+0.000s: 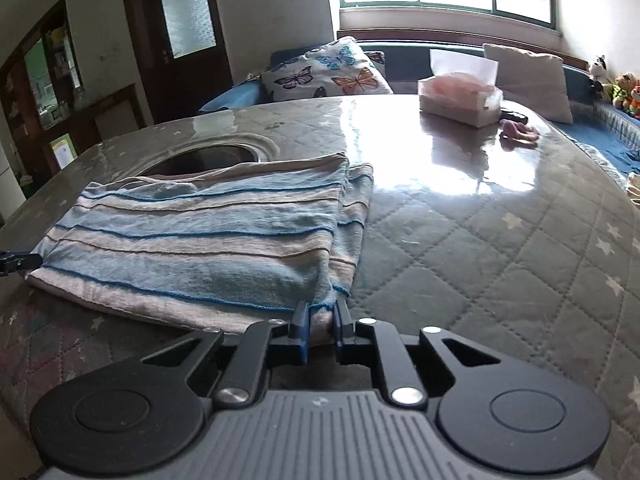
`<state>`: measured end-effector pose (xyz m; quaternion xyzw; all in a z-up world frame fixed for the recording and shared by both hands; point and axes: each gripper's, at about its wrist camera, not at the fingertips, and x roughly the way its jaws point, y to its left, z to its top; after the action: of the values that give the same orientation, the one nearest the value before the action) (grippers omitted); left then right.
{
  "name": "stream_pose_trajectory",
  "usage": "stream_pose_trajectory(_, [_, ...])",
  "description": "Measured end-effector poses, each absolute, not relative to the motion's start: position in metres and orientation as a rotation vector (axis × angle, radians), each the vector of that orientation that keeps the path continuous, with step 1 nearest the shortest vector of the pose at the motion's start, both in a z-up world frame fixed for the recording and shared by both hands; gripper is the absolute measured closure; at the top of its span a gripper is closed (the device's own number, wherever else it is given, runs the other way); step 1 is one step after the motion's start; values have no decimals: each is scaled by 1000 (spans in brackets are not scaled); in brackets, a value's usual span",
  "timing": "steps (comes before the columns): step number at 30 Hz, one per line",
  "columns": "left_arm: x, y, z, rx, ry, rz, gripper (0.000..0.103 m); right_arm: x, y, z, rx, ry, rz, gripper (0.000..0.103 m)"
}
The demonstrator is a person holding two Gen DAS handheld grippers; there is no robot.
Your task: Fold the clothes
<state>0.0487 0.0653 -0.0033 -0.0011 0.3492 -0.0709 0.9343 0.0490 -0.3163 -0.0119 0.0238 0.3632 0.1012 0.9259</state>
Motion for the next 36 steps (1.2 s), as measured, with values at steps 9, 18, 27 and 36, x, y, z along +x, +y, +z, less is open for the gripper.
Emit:
stream_pose_trajectory(9, [11,49,2,37,748,-250,80,21,-334,-3,-16,795,168,93])
stream_pose_trajectory(18, [19,49,30,80,683,-248,67,17,-343,16,-46,768,129,82])
stream_pose_trajectory(27, [81,39,35,36,649,-232,74,72,-319,24,-42,708,211,82])
stream_pose_trajectory(36, [125,27,19,44,682,-245,84,136,-305,8,-40,718,226,82])
